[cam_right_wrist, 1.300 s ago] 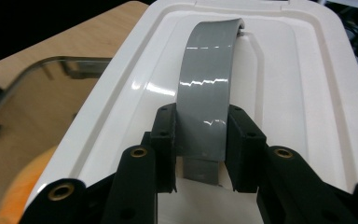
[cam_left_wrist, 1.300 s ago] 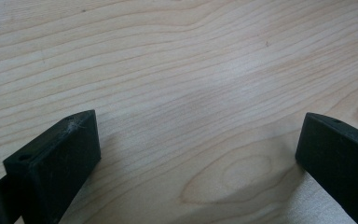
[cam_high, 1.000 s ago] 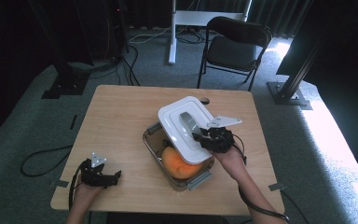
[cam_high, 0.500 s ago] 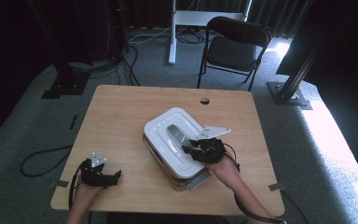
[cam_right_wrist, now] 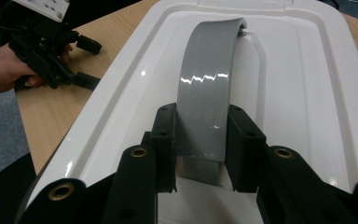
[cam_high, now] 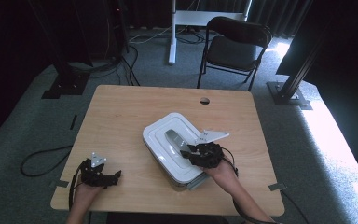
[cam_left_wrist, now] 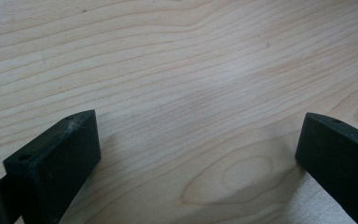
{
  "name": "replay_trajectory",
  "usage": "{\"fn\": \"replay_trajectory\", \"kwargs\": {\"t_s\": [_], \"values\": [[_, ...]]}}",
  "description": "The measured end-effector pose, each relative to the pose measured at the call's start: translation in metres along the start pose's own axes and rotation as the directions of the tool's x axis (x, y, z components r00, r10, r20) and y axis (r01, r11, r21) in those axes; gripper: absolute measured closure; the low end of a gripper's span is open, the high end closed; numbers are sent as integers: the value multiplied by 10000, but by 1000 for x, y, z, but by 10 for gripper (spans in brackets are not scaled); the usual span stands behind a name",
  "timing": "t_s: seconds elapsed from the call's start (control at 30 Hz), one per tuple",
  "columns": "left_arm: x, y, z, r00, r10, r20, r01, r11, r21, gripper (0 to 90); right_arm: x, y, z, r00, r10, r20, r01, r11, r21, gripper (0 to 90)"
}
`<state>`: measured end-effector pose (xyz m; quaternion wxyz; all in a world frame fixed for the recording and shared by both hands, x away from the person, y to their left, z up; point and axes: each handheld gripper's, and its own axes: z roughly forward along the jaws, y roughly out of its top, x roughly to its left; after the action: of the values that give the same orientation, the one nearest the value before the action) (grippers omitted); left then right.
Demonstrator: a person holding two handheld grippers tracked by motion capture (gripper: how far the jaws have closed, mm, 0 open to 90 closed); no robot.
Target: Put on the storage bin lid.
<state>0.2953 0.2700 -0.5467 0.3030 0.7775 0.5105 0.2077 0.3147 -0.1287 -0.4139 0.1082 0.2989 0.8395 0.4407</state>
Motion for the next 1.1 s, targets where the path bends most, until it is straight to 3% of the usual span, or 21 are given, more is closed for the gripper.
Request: {"fn": "replay_trajectory", "kwargs": {"t_s": [0.57,0.67,0.8,0.9,1.1], "values": [[0,1,1,10000,-39,-40,39,10000,13,2,9,-4,-1,9999,162,53,-161,9998,-122,676],[0,1,1,10000,-52,-50,53,10000,18,2,11,-6,-1,9997,57,251,-55,9999,-93,675],[0,1,1,10000,-61,-51,61,10000,16,2,11,-6,1,9999,137,-60,-137,9999,14,677],[0,2,1,10000,-53,-51,53,10000,14,2,14,-6,3,9998,-11,201,9,10000,74,677],[0,2,2,10000,-46,-42,46,10000,14,2,10,-7,4,9999,141,29,-142,9999,43,678]]}}
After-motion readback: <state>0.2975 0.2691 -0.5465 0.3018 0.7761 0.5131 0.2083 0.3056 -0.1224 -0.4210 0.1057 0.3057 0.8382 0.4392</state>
